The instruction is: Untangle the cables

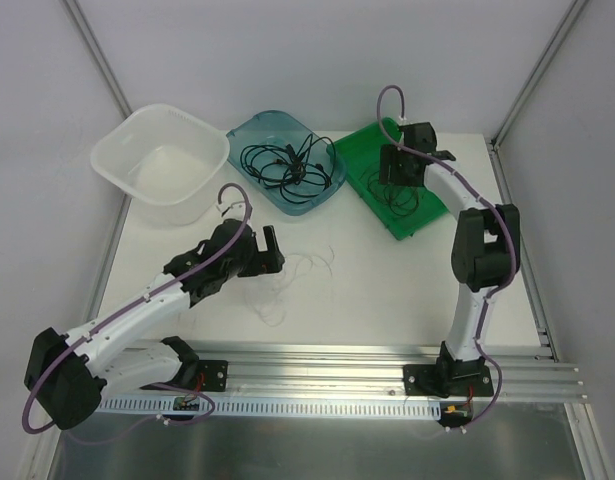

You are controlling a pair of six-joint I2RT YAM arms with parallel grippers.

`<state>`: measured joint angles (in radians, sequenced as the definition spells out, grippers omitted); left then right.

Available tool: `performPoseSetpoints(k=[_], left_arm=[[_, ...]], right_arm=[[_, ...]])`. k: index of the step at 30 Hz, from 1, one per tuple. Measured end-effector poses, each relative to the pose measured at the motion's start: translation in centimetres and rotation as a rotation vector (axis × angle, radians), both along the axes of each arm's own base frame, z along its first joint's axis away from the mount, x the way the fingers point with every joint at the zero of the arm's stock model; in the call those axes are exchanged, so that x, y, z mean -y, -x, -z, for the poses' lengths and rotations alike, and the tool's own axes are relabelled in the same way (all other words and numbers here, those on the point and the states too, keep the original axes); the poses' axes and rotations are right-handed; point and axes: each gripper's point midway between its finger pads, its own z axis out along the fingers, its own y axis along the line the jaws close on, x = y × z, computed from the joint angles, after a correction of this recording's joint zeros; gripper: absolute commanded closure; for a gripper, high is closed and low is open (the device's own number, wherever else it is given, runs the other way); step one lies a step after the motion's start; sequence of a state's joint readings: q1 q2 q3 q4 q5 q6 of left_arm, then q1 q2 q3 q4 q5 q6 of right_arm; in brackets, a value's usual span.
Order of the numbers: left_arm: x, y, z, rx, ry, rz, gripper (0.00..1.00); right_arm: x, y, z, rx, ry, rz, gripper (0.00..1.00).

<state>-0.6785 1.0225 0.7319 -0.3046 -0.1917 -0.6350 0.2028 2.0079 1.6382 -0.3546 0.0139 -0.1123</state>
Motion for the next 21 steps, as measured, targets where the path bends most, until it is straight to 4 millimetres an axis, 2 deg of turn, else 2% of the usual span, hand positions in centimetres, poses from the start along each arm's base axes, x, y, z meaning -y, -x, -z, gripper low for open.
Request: performPoseSetpoints(k=[3, 5, 7, 10, 12, 14, 17, 21], left_arm=[[0.0, 0.0, 0.7, -0.019, -0.015, 0.001, 0.01], [0.1, 0.1, 1.4, -0.041, -0.029, 0.004, 0.01], [0.1, 0.2, 2.2, -0.069, -0.046, 0.01, 0.01], [0.5, 0.6, 3.6, -0.117, -0.066, 0.042, 0.01], [0.8, 1.0, 4.4, -0.155, -0.079, 0.075, 0.01], [1.2, 1.3, 5.1, -0.181, -0.1, 0.102, 0.01], [1.8, 1.5, 6.1, -0.218, -0.124, 0.127, 0.01], [1.6, 1.1, 7.0, -0.248, -0.155, 0.083, 0.09]], right_arm=[[-0.5, 0.7, -0.8, 0.009, -0.037, -0.007, 0.17], [-0.5, 2.3, -1.8, 0.01, -0.06, -0.006, 0.15], [-0.6, 4.4, -3.3, 0.018, -0.087, -0.007, 0.15], [-1.1, 7.4, -6.7, 0.064, -0.139, -0.02, 0.14], [-2.2, 9.7, -9.0, 0.1, -0.175, -0.048, 0.12], [-3.7, 12.3, -10.2, 0.124, -0.203, -0.091, 0.09], [-6.1, 17.1, -10.1, 0.111, -0.231, -0.176, 0.02], [-8.1, 22.8, -7.5, 0.049, -0.228, -0.257, 0.0]])
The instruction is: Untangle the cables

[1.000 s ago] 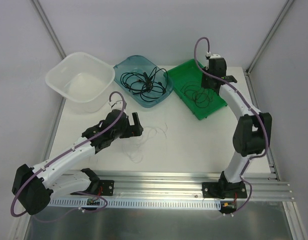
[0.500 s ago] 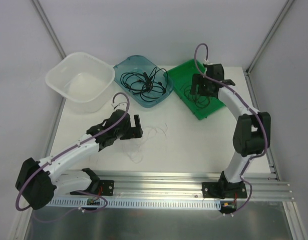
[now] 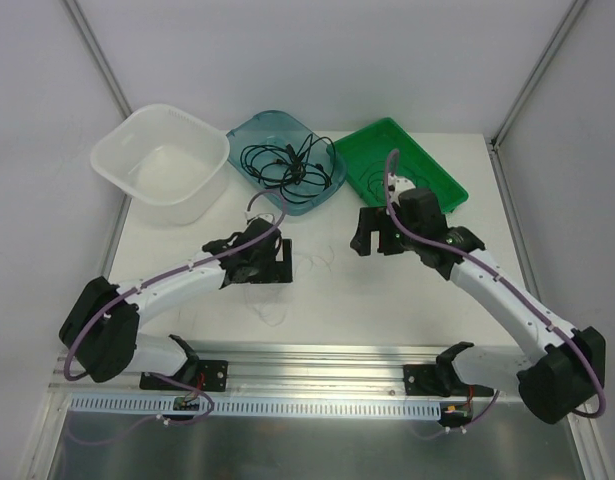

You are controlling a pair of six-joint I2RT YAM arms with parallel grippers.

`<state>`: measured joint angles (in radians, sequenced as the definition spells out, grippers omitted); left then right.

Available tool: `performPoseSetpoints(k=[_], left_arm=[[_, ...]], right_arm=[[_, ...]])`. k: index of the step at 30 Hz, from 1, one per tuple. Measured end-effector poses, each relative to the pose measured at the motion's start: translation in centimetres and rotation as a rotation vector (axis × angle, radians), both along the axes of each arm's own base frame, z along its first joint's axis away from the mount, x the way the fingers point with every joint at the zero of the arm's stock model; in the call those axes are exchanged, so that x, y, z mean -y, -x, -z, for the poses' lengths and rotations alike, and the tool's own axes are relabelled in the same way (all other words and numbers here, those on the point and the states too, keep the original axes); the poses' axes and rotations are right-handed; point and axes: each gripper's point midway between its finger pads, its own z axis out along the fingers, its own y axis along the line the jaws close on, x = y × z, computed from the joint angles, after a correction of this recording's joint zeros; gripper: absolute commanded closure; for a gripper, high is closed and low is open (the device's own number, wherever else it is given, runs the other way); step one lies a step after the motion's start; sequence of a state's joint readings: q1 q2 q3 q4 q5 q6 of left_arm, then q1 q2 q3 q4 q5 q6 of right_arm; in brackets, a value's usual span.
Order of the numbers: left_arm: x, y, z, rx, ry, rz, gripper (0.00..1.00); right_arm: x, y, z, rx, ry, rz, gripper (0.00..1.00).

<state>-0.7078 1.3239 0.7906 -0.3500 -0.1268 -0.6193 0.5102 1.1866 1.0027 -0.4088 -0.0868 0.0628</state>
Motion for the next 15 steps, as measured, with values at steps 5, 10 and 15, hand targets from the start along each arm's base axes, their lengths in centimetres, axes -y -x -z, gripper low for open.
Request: performPoseSetpoints(k=[5, 10, 15], left_arm=[[-0.2, -1.7, 0.7, 0.002, -0.045, -0.103, 0.22], [0.2, -3.3, 1.8, -0.009, -0.078, -0.172, 0.52], [0.7, -2.9, 3.2, -0.039, -0.102, -0.189, 0.94]], right_arm=[[-0.6, 4.3, 1.5, -0.009, -0.014, -0.036, 0.01], [-0.8, 5.8, 1.6, 0.027, -0.049, -0.031, 0.0], [-1.6, 5.3, 1.4, 0.039, -0.072, -0.034, 0.0]])
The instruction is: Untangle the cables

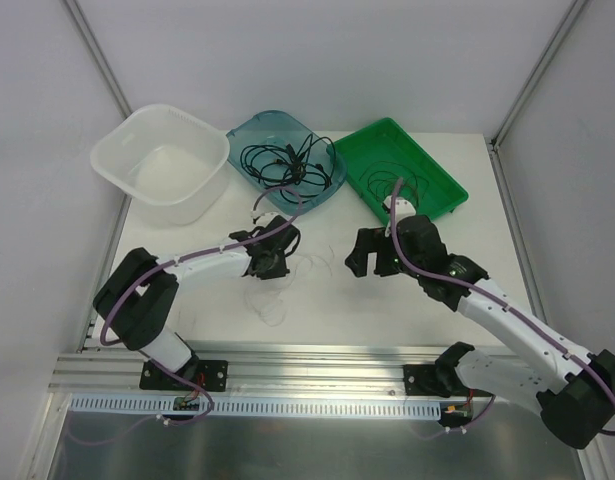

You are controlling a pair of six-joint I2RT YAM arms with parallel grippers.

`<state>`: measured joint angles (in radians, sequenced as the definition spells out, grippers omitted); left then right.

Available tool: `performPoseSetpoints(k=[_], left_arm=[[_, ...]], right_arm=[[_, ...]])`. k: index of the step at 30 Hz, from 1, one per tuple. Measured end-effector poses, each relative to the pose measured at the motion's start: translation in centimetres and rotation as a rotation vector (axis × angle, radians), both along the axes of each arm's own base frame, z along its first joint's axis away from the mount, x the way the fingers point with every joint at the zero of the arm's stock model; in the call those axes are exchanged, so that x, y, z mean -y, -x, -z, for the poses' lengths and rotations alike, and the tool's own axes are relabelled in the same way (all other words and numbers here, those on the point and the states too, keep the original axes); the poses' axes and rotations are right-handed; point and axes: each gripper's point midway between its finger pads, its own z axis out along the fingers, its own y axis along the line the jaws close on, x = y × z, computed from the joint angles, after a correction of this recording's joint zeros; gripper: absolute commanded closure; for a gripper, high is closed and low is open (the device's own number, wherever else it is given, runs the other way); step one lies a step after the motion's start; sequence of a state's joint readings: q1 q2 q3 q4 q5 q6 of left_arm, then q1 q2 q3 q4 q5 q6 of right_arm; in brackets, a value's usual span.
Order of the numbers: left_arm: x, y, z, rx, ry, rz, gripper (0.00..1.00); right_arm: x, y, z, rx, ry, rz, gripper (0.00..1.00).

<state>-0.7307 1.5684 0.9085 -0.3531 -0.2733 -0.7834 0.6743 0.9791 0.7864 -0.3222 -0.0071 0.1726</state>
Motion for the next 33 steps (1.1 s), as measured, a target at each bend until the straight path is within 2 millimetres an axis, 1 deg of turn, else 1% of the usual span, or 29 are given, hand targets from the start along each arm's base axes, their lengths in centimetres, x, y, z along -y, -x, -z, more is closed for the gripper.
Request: performPoseSetpoints(k=[1, 4, 6, 8, 11, 12, 15, 18, 21, 24, 27, 28, 30, 33], left_arm=[[0.2, 0.3, 0.0, -0.003, -0.001, 0.009, 0.99], [0.9, 0.9, -0.4, 0.005, 0.009, 0.036, 1.0], [1.0, 1.4, -1.4, 0.017, 0.028, 0.057, 1.0], [1.1, 1.9, -3.2, 0.043, 0.063, 0.085, 1.0], [1.0, 2.5, -6.6, 0.102, 0.122, 0.13, 1.0], [0.9, 2.7, -8.1, 0.13, 0.142, 0.15, 1.0], [0.6, 3.4, -11.5, 0.179, 0.179, 0.2, 1.0], [0.5, 4.0, -14.0, 0.214, 0.208, 0.237, 1.0], [-0.1, 4.6, -15.3, 0.235, 0.216, 0.257, 1.0], [-0.8, 5.0, -16.1, 0.247, 0.205, 0.265, 1.0], [-1.0, 4.8, -16.9, 0.264, 0.2, 0.258, 1.0], [-1.1, 4.7, -17.1, 0.271, 0.197, 0.253, 1.0], [-1.3, 4.5, -17.3, 0.278, 0.191, 0.245, 1.0], [-1.5, 4.3, -17.3, 0.279, 0.178, 0.228, 1.0]], right_arm=[[-0.2, -0.2, 0.1, -0.001, -0.001, -0.003, 0.0], [-1.0, -0.8, 1.1, -0.02, 0.006, -0.015, 0.0], [-1.7, -1.1, 2.6, -0.059, 0.031, -0.036, 0.0], [-2.6, -1.6, 4.2, -0.11, 0.064, -0.067, 0.01], [-4.7, -2.7, 6.0, -0.171, 0.096, -0.125, 0.0], [-5.5, -3.2, 6.4, -0.181, 0.104, -0.143, 0.01], [-7.9, -4.5, 7.4, -0.195, 0.126, -0.197, 0.02], [-10.2, -5.6, 8.2, -0.198, 0.141, -0.248, 0.04], [-12.2, -6.2, 9.2, -0.206, 0.153, -0.29, 0.06], [-13.1, -5.6, 10.6, -0.234, 0.171, -0.322, 0.08], [-13.2, -4.6, 11.1, -0.254, 0.173, -0.337, 0.1], [-13.2, -4.2, 11.1, -0.248, 0.162, -0.341, 0.1], [-12.4, -3.1, 11.2, -0.254, 0.148, -0.341, 0.1], [-11.5, -1.5, 10.0, -0.226, 0.087, -0.341, 0.1]])
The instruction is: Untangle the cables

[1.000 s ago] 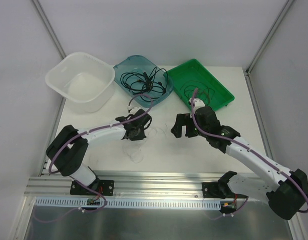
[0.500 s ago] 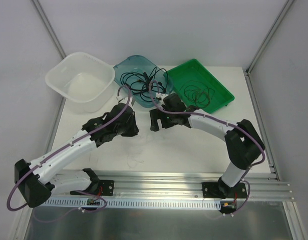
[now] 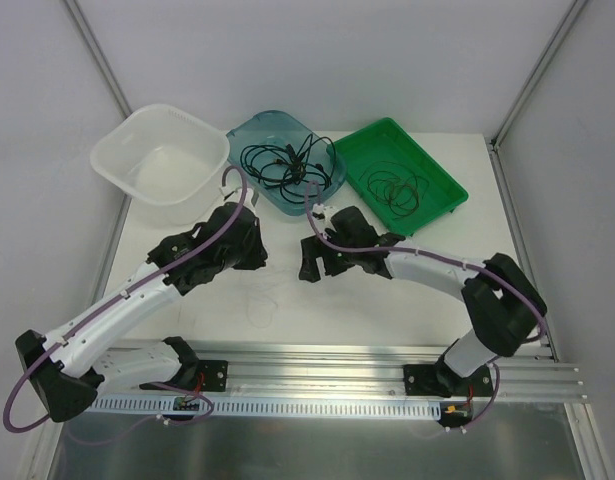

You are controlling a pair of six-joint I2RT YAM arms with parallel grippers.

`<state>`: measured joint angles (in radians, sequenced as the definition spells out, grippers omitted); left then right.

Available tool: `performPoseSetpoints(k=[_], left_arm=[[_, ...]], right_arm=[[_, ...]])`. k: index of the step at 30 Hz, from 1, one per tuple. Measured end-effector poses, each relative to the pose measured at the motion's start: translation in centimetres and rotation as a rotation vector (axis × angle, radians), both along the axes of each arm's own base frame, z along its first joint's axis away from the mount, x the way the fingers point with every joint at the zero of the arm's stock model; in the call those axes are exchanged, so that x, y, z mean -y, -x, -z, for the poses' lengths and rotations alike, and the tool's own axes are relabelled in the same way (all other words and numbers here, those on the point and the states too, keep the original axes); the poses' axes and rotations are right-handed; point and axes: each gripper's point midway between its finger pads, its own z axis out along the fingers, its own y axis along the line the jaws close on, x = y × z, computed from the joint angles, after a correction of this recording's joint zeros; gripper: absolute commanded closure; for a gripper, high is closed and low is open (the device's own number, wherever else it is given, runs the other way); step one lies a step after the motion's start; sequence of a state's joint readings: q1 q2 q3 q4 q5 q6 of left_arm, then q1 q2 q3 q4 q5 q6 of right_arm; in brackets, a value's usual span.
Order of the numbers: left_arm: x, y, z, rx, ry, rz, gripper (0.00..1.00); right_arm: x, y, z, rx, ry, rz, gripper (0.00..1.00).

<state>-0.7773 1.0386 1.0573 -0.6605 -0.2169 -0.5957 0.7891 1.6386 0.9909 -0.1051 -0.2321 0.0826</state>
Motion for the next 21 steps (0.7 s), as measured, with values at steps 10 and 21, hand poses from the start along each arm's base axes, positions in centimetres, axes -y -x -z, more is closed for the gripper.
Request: performPoseSetpoints(k=[10, 21], left_arm=[[-0.1, -0.7, -1.1, 0.01, 0.026, -0.066, 1.0], [-0.2, -1.0, -1.5, 0.008, 0.065, -0.131, 1.0]], right_arm=[[-3.8, 2.2, -6.8, 0.153, -0.345, -0.124, 0.09], [-9.4, 3.4, -5.4, 0.064, -0.505, -0.221, 0.24]])
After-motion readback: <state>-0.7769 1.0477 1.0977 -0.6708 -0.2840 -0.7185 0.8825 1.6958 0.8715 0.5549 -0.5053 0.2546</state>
